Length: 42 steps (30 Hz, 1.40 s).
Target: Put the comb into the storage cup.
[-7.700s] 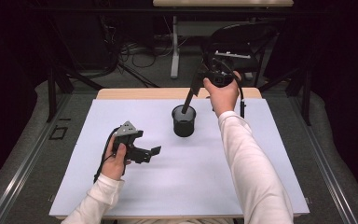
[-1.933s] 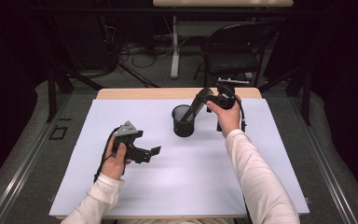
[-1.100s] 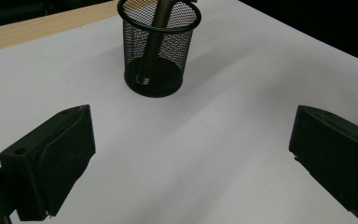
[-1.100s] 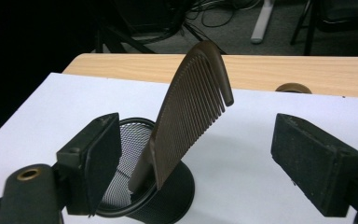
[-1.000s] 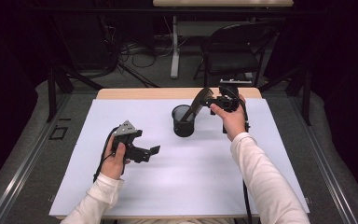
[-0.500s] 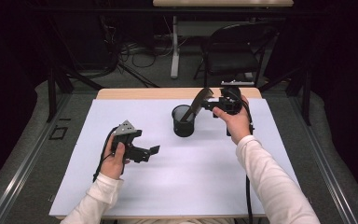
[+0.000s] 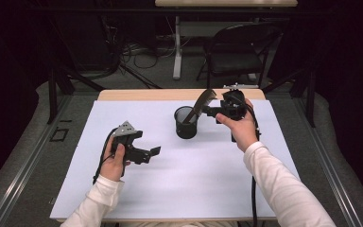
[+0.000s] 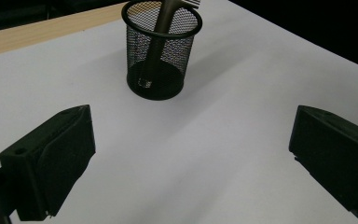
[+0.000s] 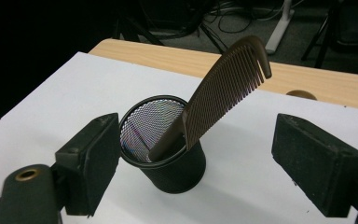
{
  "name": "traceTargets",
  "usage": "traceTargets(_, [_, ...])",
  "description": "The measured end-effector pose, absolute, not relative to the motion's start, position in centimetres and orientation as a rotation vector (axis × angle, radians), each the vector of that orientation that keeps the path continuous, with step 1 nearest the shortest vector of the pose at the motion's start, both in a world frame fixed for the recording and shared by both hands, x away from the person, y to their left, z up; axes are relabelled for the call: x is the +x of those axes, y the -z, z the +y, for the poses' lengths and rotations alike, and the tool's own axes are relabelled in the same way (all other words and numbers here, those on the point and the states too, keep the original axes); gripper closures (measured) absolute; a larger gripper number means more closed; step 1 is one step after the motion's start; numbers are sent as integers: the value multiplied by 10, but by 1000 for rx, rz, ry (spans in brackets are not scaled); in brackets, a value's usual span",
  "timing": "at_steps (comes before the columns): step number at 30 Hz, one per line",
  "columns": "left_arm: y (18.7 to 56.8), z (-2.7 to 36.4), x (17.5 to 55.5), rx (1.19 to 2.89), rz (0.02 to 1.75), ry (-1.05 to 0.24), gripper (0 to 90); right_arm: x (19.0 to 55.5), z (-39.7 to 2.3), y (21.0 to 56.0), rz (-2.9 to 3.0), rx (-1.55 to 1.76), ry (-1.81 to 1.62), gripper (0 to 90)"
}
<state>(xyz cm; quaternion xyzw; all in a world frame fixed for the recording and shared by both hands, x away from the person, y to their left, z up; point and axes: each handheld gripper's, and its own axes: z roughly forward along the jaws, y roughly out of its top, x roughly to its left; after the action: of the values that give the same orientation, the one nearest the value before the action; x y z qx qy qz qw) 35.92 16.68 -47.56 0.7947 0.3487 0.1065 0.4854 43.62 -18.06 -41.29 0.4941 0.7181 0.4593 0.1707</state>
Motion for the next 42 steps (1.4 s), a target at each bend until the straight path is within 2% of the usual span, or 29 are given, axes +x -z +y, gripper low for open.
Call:
traceTargets(27, [456, 197, 358, 1855, 875, -296, 7, 374, -208, 404, 2044, 1269, -1357, 156])
traceTargets(42, [455, 208, 360, 1828, 897, -309, 7, 339, -218, 440, 2024, 1219, -1340, 157])
